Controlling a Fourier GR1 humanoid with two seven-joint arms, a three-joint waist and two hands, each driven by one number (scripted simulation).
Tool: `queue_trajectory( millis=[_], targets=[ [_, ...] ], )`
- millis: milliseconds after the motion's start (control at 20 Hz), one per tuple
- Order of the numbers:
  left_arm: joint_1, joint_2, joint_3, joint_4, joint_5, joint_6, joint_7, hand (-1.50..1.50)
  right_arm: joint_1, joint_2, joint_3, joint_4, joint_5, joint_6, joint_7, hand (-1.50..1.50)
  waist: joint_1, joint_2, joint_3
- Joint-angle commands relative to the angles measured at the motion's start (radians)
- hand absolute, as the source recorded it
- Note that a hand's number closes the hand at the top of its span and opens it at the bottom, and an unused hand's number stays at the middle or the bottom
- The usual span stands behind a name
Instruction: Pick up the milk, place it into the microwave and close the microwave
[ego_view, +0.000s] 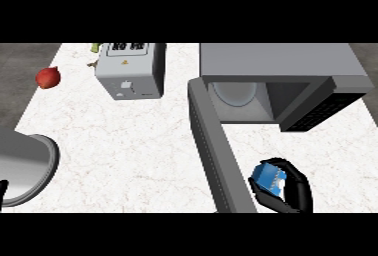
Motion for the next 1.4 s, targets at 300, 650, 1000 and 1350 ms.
queue_trajectory(
  millis=[300, 650, 1000, 1350],
  targets=[
    [0.028, 0.002, 0.005, -0.031, 0.009, -0.043, 0.017, -1.5, -0.215, -0.171, -0.111, 0.07, -0.114, 0.258, 0.06, 1.5, 0.017, 0.005, 0.002],
    [0.044, -0.013, 0.005, -0.024, 0.036, -0.056, -0.001, -1.5, -0.401, -0.291, -0.127, 0.286, -0.115, 0.515, 0.01, 1.5, 0.021, 0.004, 0.001],
    [0.024, -0.013, 0.059, 0.053, 0.061, -0.073, -0.05, -1.5, -0.366, -0.253, -0.091, 0.076, -0.167, 0.537, 0.159, 1.5, 0.0, -0.001, 0.0],
    [0.112, -0.008, 0.092, -0.017, 0.127, -0.124, -0.019, -1.5, -0.431, -0.197, -0.049, -0.04, -0.046, 0.314, 0.294, 1.5, 0.011, -0.001, 0.0]
  ],
)
